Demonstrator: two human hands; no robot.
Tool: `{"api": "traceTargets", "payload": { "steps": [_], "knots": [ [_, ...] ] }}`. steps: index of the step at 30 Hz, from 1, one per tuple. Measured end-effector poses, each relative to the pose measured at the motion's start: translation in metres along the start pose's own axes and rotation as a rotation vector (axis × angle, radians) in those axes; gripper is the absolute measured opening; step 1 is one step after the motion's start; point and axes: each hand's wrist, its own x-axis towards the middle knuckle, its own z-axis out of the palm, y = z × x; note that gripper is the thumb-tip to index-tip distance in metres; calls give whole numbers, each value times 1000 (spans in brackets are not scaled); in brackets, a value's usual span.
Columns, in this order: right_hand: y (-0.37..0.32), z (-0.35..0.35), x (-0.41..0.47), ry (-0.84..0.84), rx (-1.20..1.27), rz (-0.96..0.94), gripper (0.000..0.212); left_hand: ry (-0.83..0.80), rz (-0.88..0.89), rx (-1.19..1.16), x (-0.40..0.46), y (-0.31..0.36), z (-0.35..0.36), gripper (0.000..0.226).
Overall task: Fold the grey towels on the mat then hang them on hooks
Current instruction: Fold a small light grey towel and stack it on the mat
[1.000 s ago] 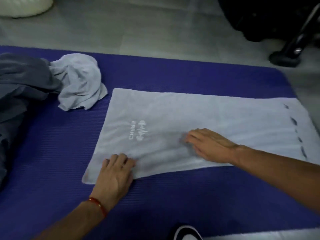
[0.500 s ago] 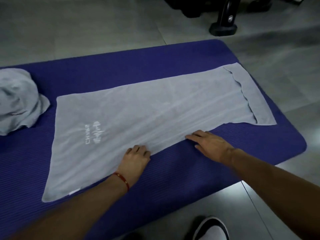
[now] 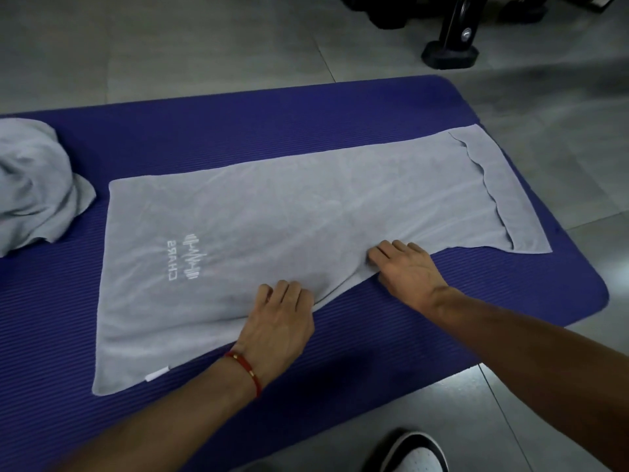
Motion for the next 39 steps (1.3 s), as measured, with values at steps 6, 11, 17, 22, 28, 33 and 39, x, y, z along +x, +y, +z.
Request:
{"api": "traceTargets", "payload": {
  "steps": [6,11,17,22,28,33,39],
  "knots": [
    [19,8,-50,66,-45,-186,45,-137,144,20,-13,2,11,36],
    [31,18,-86,-21,86,-171,38,-293,247,-47,-6,0,23,14],
    [98,15,-101,-42,311,937,23,-305,443,30,80,2,28,34],
    [164,29,-97,-128,600,1507,46,-466,387,55,162,19,46,49],
    [211,55,-74,210,930,1981,66,-555,196,-85,235,40,86,55],
    [228,69,-74,336,1045,2006,48,-476,84,-38,269,27,119,63],
    [244,57,-117,593,839,1891,26,-375,23,94,257,24,141,60]
  ]
}}
